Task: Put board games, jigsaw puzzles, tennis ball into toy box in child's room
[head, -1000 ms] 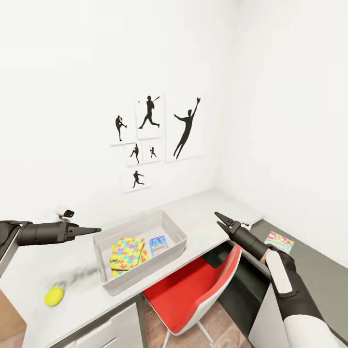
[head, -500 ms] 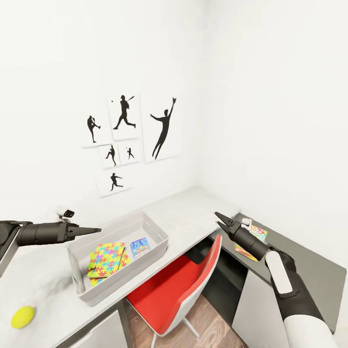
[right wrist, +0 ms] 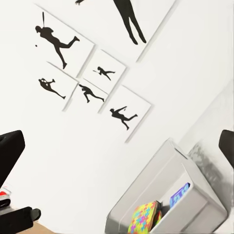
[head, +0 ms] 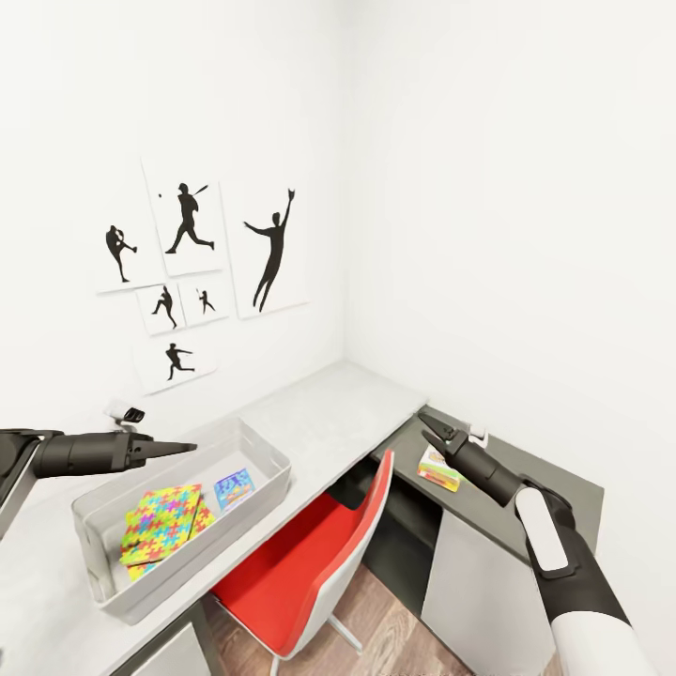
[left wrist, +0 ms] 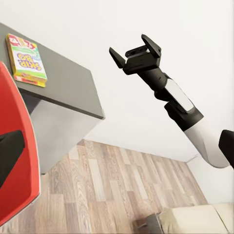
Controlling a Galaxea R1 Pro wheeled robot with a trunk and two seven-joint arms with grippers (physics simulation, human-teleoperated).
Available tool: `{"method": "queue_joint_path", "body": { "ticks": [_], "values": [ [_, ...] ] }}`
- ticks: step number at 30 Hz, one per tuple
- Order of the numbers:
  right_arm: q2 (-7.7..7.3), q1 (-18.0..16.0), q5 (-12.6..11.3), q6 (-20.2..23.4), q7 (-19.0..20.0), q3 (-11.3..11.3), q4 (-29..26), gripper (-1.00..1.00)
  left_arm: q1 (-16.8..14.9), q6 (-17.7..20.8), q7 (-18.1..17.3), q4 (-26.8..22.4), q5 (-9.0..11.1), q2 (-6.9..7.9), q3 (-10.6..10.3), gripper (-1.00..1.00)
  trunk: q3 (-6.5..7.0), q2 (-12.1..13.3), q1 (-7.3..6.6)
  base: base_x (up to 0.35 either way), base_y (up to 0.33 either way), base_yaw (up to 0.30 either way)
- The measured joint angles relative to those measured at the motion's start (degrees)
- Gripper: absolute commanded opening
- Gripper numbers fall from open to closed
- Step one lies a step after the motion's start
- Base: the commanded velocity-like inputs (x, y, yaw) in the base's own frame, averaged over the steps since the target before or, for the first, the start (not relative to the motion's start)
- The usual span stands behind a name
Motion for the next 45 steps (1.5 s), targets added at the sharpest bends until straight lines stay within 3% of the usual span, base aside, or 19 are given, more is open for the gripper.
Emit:
{"method": "queue_joint_path", "body": {
  "ticks": [23,38,45],
  "values": [
    [0.07,-0.01,0.27,-0.22,-0.27,-0.17,0.13,1.00,0.01,-0.01,0.01,0.00,-0.03,-0.02,0.03,1.00,0.00,0.01,0.00,0.000,-0.036,-0.261],
    [0.10,-0.01,0.43,-0.29,-0.66,-0.21,0.16,1.00,0.02,-0.01,0.01,-0.02,-0.03,-0.09,0.01,1.00,0.00,0.00,0.00,0.000,-0.036,-0.035],
    [0.09,0.00,0.29,-0.29,-0.43,-0.29,0.19,1.00,0.00,-0.01,0.00,0.00,-0.04,-0.09,0.03,1.00,0.17,-0.01,0.00,0.000,-0.020,-0.207]
  ]
}}
